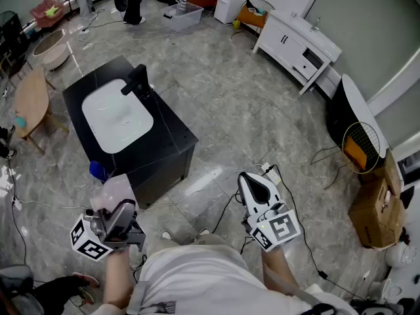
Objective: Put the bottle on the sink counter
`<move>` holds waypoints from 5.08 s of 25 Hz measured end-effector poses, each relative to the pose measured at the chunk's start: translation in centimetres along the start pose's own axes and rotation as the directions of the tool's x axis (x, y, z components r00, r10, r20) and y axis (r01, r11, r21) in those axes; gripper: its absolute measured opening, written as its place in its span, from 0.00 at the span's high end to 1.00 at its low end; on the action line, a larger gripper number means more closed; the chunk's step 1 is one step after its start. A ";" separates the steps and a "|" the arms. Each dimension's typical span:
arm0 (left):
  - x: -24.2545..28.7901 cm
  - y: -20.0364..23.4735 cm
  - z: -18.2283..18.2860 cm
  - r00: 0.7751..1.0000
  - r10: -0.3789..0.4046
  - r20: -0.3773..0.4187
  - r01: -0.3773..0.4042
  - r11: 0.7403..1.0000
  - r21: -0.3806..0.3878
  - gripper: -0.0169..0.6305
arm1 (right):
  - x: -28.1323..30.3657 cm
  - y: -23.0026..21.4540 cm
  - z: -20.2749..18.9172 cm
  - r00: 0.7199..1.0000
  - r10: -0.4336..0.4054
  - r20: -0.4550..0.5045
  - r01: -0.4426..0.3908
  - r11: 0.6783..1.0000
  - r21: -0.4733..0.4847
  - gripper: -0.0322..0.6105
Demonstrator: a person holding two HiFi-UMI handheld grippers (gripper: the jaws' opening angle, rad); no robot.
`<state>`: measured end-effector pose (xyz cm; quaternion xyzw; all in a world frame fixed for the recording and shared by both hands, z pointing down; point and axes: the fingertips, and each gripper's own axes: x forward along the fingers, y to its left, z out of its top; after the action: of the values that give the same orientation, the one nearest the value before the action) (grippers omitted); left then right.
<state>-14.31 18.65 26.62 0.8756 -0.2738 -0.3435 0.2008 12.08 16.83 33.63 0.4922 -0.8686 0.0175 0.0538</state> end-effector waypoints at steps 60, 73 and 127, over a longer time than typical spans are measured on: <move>14.8 10.7 -1.2 0.988 0.052 0.148 -0.053 0.999 0.004 0.34 | 18.1 -16.1 -2.3 0.977 0.211 -0.002 -0.209 0.970 0.125 0.93; 16.0 14.0 -0.6 0.987 0.078 0.142 -0.076 0.997 -0.018 0.34 | 22.2 -15.4 -1.7 0.967 0.256 -0.010 -0.253 0.958 0.134 0.93; 11.5 37.9 -19.9 0.823 0.397 -0.407 -0.398 0.913 0.086 0.34 | 26.2 -13.3 -13.2 0.931 0.223 -0.289 -0.173 0.967 0.189 0.93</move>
<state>-6.04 -14.37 55.09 0.8518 -0.4003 -0.1002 0.3227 11.11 -11.28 49.38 0.3959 -0.8906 0.1691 0.1468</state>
